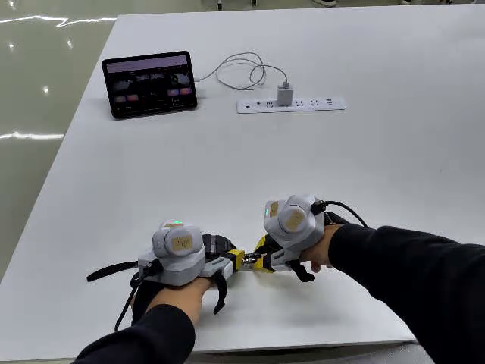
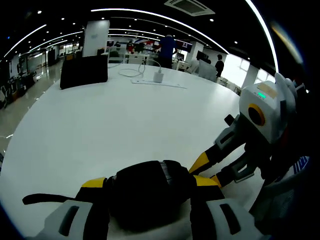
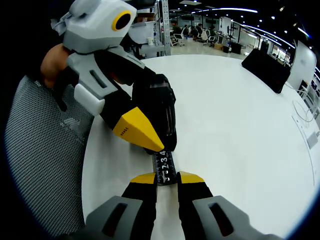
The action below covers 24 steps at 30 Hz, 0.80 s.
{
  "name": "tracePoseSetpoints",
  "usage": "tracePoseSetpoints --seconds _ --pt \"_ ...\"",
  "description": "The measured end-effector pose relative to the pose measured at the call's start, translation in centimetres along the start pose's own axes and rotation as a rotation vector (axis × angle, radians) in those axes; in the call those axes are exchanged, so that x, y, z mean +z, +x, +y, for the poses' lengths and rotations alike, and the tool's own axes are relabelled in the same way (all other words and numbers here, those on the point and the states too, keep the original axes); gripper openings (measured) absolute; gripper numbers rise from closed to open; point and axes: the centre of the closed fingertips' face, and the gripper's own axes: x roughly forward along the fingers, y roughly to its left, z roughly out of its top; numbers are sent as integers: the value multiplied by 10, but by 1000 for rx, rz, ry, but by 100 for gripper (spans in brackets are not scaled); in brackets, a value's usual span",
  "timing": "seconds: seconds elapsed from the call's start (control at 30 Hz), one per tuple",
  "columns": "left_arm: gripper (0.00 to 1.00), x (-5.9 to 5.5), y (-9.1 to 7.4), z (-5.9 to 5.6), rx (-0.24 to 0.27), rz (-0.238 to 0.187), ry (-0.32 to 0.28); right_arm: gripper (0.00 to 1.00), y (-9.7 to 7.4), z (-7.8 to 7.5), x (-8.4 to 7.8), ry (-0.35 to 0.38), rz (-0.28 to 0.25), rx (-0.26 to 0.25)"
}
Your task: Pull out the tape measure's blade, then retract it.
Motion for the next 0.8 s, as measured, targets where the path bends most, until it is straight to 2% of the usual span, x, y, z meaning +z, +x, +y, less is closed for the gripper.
tracePoseSetpoints --seconds 0.13,0.4,0.6,0.7,0.8 --pt "62 0 1 1 5 5 3 11 0 0 0 5 -3 -2" --pt "62 -1 2 0 31 22 50 11 0 0 0 17 -25 -8" --pt "60 -1 0 2 12 22 19 11 0 0 0 7 -30 5" --pt "60 0 -1 4 -2 27 -12 11 -1 -1 -1 29 -47 11" --pt "60 0 0 2 -8 27 -10 11 0 -1 0 25 -48 15"
